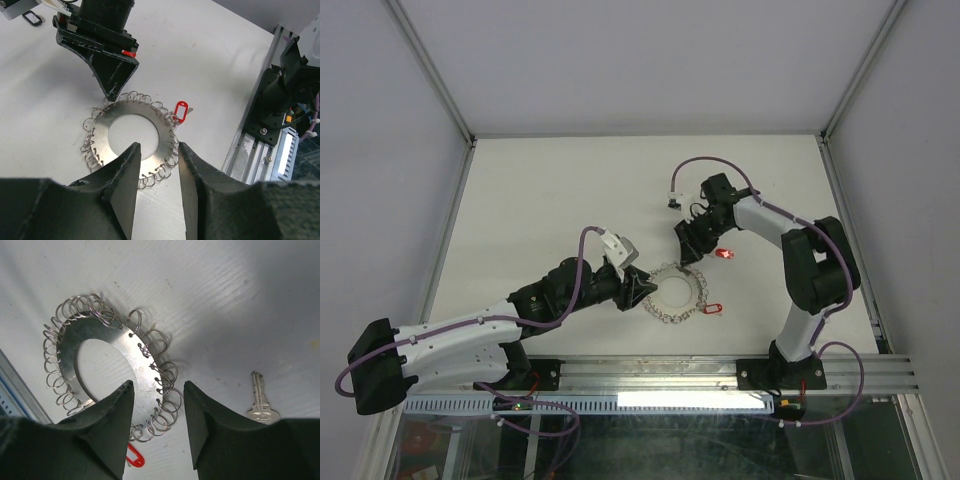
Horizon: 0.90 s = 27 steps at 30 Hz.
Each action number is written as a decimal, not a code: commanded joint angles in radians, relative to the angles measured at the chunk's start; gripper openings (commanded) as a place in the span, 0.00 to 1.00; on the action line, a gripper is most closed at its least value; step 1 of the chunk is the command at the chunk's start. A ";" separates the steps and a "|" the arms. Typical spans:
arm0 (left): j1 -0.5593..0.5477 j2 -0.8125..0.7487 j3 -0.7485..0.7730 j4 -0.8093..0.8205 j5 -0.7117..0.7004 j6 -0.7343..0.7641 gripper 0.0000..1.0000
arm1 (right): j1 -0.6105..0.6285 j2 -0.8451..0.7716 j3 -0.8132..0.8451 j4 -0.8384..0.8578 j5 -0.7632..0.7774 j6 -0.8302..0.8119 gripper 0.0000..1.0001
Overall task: Put the keys on the keyring
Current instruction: Pick up the keyring from the center of the board.
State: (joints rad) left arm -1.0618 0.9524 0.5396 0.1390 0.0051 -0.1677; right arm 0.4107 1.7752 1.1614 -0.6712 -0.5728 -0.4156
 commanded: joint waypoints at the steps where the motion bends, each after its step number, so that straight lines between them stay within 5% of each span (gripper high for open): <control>1: -0.012 0.003 0.006 0.018 -0.005 0.010 0.35 | -0.001 0.025 0.064 -0.031 -0.082 -0.037 0.46; 19: -0.012 0.011 0.019 0.008 -0.001 0.007 0.35 | -0.001 0.076 0.077 -0.046 -0.104 -0.031 0.30; 27: -0.012 0.008 0.020 0.000 0.000 0.007 0.35 | -0.001 0.088 0.079 -0.044 -0.078 -0.026 0.34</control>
State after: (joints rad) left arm -1.0618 0.9630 0.5396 0.1368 0.0051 -0.1677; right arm 0.4091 1.8629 1.2022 -0.7170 -0.6441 -0.4355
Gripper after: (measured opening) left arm 0.349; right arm 0.322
